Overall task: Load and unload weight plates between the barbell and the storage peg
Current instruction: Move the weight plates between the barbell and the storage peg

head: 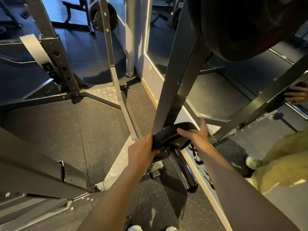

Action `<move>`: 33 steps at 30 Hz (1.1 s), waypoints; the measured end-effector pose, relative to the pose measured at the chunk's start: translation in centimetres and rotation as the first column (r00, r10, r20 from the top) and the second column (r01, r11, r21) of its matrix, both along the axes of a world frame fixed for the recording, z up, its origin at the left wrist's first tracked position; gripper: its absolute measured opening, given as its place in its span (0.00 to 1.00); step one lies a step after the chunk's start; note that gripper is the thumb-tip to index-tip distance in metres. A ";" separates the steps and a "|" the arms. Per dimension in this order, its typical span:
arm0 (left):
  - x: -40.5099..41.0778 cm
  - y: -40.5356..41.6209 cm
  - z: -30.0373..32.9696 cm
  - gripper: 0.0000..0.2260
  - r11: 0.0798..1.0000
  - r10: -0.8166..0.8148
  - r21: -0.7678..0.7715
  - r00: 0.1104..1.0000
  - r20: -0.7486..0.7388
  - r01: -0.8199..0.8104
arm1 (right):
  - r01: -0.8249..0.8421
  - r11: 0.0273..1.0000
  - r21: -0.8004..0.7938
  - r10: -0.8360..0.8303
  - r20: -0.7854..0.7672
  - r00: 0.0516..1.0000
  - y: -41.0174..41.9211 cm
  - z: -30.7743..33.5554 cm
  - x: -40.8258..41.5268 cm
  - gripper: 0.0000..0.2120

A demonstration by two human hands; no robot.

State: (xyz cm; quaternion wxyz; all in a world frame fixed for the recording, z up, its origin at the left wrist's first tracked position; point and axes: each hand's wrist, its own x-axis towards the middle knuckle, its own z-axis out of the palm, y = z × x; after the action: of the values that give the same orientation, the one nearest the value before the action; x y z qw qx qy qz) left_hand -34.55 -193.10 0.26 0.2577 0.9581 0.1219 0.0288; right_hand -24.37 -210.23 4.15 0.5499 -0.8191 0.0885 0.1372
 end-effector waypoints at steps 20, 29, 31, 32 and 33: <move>0.5 0.1 -0.6 0.16 0.994 0.028 -0.099 0.982 -0.188 -0.047 | -0.296 0.853 -0.430 0.283 -0.095 0.954 0.8 0.4 0.4 0.62; 1.9 0.5 1.5 0.24 0.981 -0.061 0.156 0.949 -0.311 0.114 | -0.296 0.924 -0.242 0.233 -0.257 0.938 0.0 1.2 2.6 0.54; 1.6 0.1 1.4 0.23 0.987 -0.029 0.144 0.961 -0.274 0.071 | -0.302 0.932 -0.199 0.253 -0.235 0.938 -0.3 0.8 2.1 0.55; 1.3 -0.1 1.2 0.22 0.991 -0.004 0.126 0.968 -0.251 0.037 | -0.305 0.930 -0.204 0.260 -0.217 0.941 -0.5 0.7 1.6 0.55; 1.0 -0.3 0.9 0.22 0.995 0.023 0.102 0.974 -0.224 0.000 | -0.295 0.931 -0.213 0.255 -0.199 0.946 -0.4 0.4 1.3 0.55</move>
State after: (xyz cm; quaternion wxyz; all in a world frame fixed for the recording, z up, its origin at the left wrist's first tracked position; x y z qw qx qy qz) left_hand -33.56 -193.39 1.20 0.1933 0.9662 0.1544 -0.0724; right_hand -23.09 -210.66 4.56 0.4126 -0.8693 0.0346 0.2700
